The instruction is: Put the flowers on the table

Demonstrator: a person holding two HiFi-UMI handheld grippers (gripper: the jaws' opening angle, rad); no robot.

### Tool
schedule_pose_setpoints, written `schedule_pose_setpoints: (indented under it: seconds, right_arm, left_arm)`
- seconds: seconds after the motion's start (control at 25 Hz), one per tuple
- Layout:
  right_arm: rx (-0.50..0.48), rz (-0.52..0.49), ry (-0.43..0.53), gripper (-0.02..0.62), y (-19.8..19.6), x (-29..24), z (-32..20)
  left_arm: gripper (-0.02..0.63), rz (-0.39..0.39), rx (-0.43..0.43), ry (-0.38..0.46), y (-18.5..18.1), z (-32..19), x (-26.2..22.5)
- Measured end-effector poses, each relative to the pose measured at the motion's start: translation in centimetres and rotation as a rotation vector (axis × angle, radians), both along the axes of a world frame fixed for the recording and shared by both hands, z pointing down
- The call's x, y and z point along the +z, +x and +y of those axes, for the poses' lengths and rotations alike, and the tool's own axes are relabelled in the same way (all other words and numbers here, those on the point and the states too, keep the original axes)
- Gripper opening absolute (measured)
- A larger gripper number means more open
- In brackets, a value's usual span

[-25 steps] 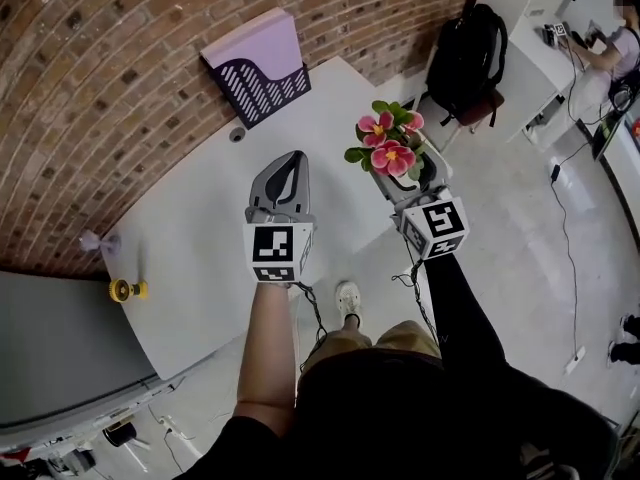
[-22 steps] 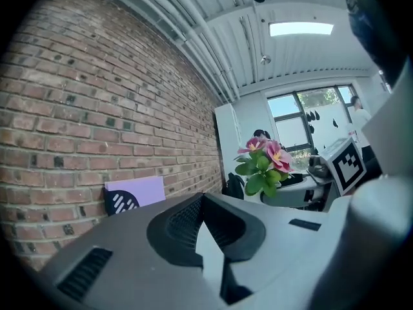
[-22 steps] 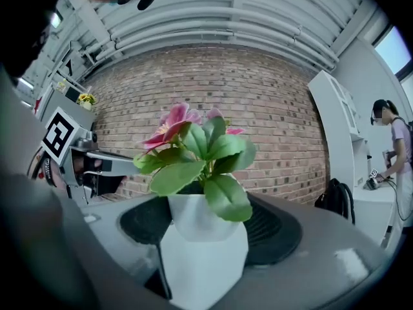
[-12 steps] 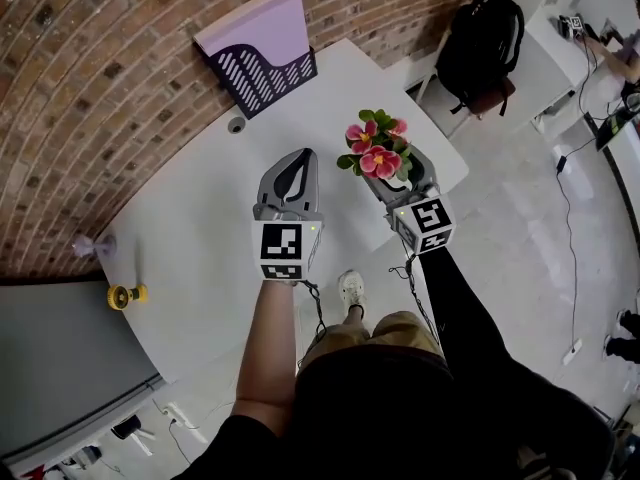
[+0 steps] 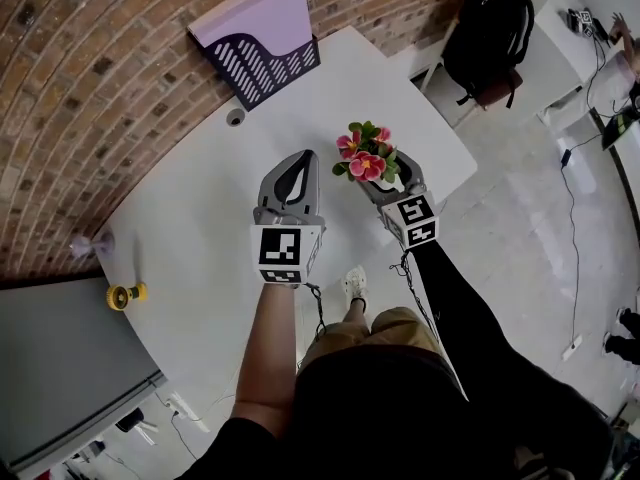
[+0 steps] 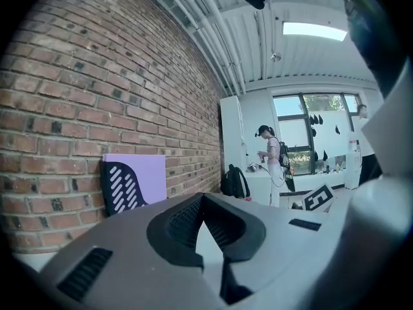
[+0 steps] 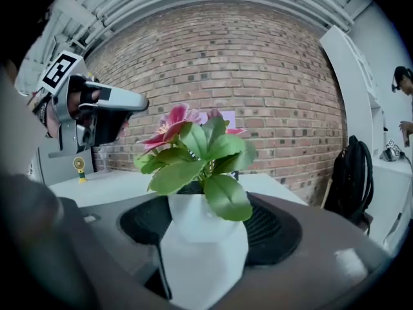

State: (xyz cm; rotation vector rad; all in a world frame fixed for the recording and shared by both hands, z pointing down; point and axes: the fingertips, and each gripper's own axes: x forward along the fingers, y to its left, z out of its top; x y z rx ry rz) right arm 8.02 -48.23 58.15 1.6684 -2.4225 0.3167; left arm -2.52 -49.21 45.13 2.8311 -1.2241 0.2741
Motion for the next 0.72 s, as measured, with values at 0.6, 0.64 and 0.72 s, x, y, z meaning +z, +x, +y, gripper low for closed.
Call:
schedule_pose_setpoints:
  seconds: [0.6,0.64,0.72]
  right_arm:
    - [-0.026,0.015,-0.132,0.334,-1.0,7.5,-1.0]
    - [-0.027,0.014,-0.135,0.334,-1.1,7.7,-1.2]
    - [-0.031,0.011,-0.15,0.334,-1.1,8.5,-1.4]
  left_arm:
    - [0.008,-0.064,-0.039,-0.014,-2.1,0.1,2.0]
    - [0.008,-0.066,-0.043,-0.016,-2.2,0.1,2.1]
    - [0.008,-0.072,-0.049,-0.019,-2.5,0.1,2.4]
